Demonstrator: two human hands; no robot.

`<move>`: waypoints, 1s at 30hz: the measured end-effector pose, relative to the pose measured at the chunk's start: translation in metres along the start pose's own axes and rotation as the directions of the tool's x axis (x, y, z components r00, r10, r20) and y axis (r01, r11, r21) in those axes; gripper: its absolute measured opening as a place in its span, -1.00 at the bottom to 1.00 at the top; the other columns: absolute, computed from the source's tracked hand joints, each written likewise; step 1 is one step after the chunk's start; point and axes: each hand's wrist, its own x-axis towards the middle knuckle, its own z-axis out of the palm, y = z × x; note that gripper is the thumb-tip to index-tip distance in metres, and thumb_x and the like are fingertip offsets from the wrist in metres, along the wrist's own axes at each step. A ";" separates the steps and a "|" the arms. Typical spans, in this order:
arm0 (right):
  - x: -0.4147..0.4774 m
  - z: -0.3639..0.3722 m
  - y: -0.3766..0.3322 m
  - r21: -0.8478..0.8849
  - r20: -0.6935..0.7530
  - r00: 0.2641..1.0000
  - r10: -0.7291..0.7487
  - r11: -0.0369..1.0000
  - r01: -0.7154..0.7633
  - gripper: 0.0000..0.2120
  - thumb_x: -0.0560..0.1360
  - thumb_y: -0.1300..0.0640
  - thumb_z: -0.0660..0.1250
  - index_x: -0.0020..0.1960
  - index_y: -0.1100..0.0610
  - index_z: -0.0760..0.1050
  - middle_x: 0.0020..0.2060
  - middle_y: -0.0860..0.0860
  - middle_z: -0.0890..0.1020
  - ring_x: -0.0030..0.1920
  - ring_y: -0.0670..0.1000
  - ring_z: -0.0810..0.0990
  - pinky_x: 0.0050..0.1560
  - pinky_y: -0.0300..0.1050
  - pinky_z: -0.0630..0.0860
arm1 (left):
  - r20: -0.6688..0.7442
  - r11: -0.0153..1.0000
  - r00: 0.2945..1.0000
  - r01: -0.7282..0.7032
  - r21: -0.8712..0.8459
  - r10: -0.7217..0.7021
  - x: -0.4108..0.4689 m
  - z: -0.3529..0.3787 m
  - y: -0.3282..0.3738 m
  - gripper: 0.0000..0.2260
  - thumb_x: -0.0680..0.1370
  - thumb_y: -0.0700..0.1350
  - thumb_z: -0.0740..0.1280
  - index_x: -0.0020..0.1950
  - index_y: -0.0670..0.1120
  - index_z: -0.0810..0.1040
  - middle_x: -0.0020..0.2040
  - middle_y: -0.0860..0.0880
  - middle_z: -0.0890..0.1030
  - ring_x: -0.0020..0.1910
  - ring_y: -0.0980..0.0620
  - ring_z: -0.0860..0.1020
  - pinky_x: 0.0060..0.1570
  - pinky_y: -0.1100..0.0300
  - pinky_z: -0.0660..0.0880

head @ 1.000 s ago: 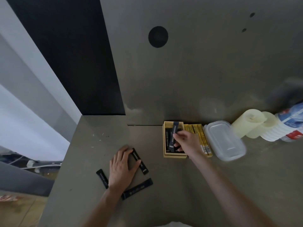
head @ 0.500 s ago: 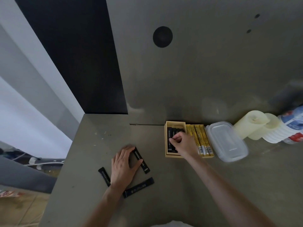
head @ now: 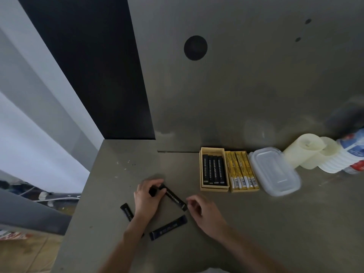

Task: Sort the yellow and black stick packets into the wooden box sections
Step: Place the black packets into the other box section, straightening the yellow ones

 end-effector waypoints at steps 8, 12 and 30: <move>0.008 -0.005 -0.004 0.110 0.018 0.993 0.121 0.986 -0.122 -0.76 0.59 -0.01 0.35 0.25 -0.05 0.55 0.06 -0.21 0.64 0.01 -0.30 0.58 -0.01 -0.51 0.44 | 0.047 0.956 0.999 0.027 -0.291 -0.014 -0.001 -0.005 0.012 -0.79 0.50 -0.20 0.49 -0.06 0.14 0.68 -0.12 0.16 0.70 -0.07 0.18 0.63 0.04 0.22 0.55; 0.004 -0.008 -0.001 0.195 -0.035 0.991 0.128 0.974 -0.118 -0.86 0.62 0.04 0.30 0.15 -0.04 0.58 0.02 -0.18 0.62 0.05 -0.22 0.57 0.03 -0.42 0.46 | 0.110 0.959 0.993 0.004 -0.284 0.028 -0.005 -0.006 0.017 -0.85 0.54 -0.16 0.45 0.01 0.09 0.69 -0.11 0.15 0.69 -0.07 0.14 0.63 -0.03 0.28 0.54; -0.007 -0.035 -0.004 0.544 -0.245 0.938 0.244 0.836 -0.076 -0.93 0.57 0.08 0.40 -0.02 0.07 0.61 -0.27 0.05 0.68 -0.27 0.01 0.65 -0.26 -0.16 0.59 | 0.422 0.948 0.905 0.093 -0.304 0.046 -0.023 0.019 0.032 -0.92 0.58 -0.17 0.39 -0.08 -0.09 0.67 -0.21 -0.03 0.74 -0.30 0.16 0.59 -0.20 0.34 0.49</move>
